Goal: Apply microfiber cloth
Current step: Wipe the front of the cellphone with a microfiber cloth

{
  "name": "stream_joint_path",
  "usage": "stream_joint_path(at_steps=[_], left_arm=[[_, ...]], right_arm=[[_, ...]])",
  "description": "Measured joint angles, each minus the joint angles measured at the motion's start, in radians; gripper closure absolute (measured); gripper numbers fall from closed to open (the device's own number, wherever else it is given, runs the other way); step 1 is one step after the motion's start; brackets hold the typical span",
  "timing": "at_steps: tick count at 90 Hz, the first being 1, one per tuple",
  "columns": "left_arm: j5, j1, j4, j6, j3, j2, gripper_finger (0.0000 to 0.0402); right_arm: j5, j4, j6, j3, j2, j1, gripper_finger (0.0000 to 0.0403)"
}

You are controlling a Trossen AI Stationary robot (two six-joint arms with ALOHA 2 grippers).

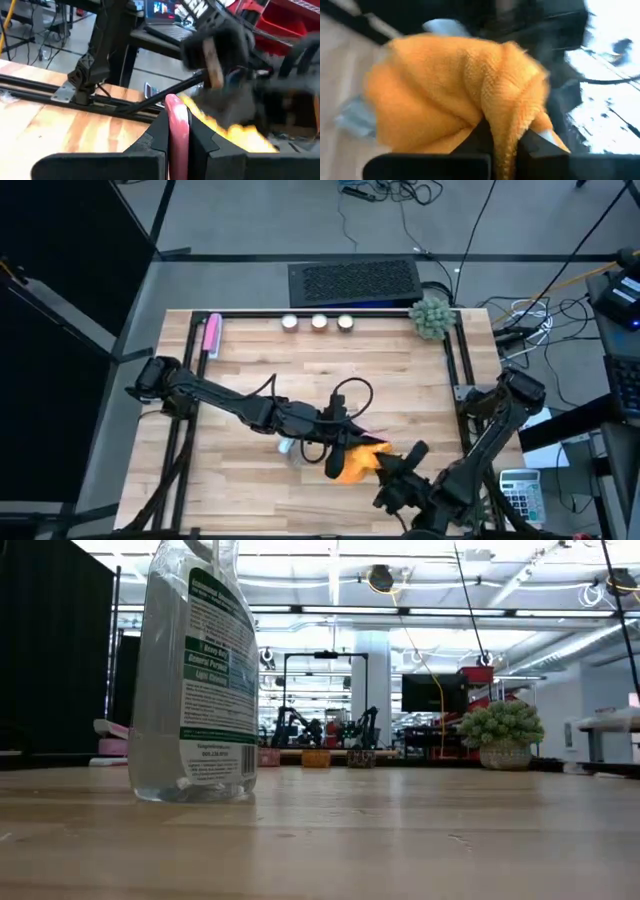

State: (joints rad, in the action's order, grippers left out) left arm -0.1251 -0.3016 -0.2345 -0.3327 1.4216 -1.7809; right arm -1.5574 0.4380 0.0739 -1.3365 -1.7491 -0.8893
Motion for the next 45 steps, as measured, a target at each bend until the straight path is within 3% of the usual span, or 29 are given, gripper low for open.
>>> stream_joint_path(at_steps=[10, 26, 45], left_arm=[[-0.005, 0.0, 0.008, 0.004, -0.001, 0.0, 0.039], [-0.011, 0.0, 0.008, 0.025, -0.004, -0.005, 0.039], [-0.017, 0.0, 0.017, 0.031, -0.004, -0.005, 0.039]], right_arm=[[0.086, 0.042, 0.071, 0.005, -0.007, 0.022, 0.0399], [0.358, 0.066, 0.173, 0.04, -0.042, 0.081, 0.0399], [0.373, 0.064, 0.149, 0.033, -0.042, 0.074, 0.0399]])
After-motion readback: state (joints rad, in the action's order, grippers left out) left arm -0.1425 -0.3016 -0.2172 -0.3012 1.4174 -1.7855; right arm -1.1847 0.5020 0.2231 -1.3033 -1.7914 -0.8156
